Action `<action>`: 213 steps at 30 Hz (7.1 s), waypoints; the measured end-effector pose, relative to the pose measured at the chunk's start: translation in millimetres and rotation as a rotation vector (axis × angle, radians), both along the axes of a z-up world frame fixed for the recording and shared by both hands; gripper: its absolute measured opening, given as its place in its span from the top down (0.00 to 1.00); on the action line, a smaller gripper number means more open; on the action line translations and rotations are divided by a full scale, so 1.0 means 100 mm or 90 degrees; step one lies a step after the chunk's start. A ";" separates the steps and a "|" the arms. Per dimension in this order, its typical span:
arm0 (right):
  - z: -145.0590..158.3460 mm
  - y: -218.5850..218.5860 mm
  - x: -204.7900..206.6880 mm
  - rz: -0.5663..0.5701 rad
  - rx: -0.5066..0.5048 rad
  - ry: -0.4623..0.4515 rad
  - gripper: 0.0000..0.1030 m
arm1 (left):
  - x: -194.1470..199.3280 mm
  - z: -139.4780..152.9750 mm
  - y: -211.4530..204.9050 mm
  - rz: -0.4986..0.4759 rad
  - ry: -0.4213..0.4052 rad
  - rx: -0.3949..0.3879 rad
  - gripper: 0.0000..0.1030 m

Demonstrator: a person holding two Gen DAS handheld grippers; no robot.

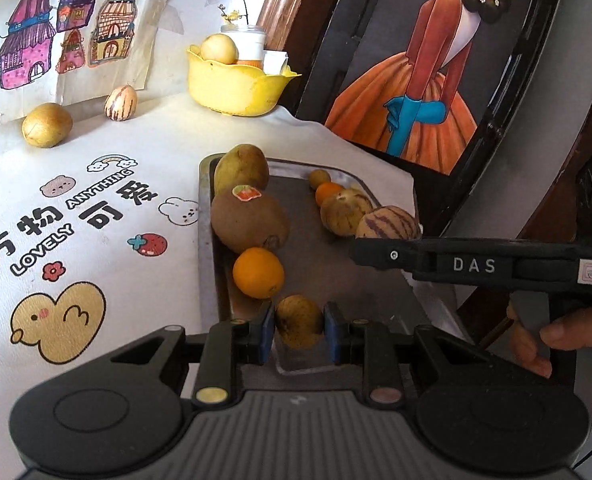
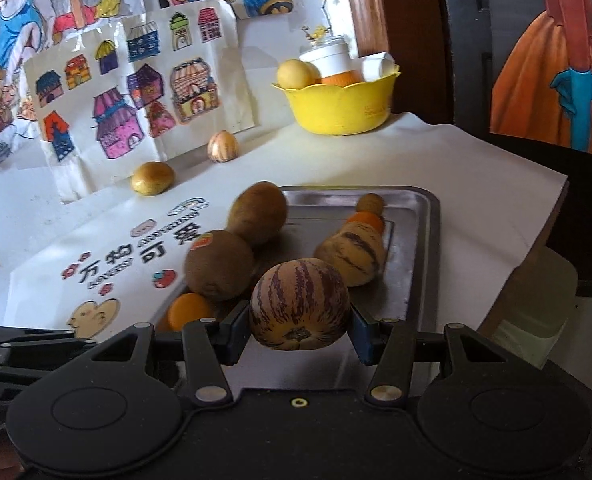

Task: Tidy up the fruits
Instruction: 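Carry the small brown fruit and striped melon over the metal tray, then open both grippers to drop the fruits into the tray, then withdraw both open grippers from the tray toward the remaining fruits, then close the left gripper on the yellow pear while the right gripper closes on the striped melon, then carry the yellow pear and striped melon over the metal tray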

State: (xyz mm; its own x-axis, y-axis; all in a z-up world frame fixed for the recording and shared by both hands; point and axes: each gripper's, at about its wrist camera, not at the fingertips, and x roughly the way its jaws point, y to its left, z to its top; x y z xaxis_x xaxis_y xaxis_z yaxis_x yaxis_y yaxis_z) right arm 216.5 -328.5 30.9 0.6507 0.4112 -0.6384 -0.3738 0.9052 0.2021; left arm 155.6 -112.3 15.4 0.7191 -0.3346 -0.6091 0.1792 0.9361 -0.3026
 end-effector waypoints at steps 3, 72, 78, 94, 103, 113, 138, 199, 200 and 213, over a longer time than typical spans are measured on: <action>-0.07 -0.03 0.03 -0.014 -0.003 -0.002 0.49 | -0.01 -0.02 -0.02 0.005 -0.005 0.020 0.72; -0.08 0.49 -1.47 -0.109 -0.011 -0.106 0.01 | -0.78 0.02 0.82 0.185 0.007 0.048 0.00; -0.07 0.64 -1.68 -0.148 0.017 -0.099 0.01 | -0.86 0.02 1.00 0.207 -0.005 0.055 0.00; 0.01 1.25 -1.54 -0.036 -0.059 -0.064 0.01 | -0.63 -0.02 1.68 0.258 0.012 0.008 0.00; 0.17 1.46 -0.94 0.005 -0.012 0.028 0.01 | -0.23 0.02 2.26 0.256 0.022 -0.021 0.00; 0.61 1.62 -0.08 0.024 -0.025 0.125 0.01 | 0.12 0.43 2.36 0.239 -0.111 0.094 0.00; 0.24 2.26 2.69 0.013 0.061 0.189 0.01 | 1.45 0.06 1.77 0.095 -0.111 0.274 0.00; -0.47 2.65 3.25 0.033 0.042 0.134 0.48 | 2.13 -0.25 1.44 0.082 -0.113 0.476 0.29; -0.48 2.64 3.24 0.033 0.043 0.137 0.48 | 2.12 -0.24 1.46 0.083 -0.110 0.472 0.29; -0.39 2.32 3.01 0.053 0.040 0.165 0.48 | 2.01 0.10 1.92 0.078 -0.030 0.309 0.30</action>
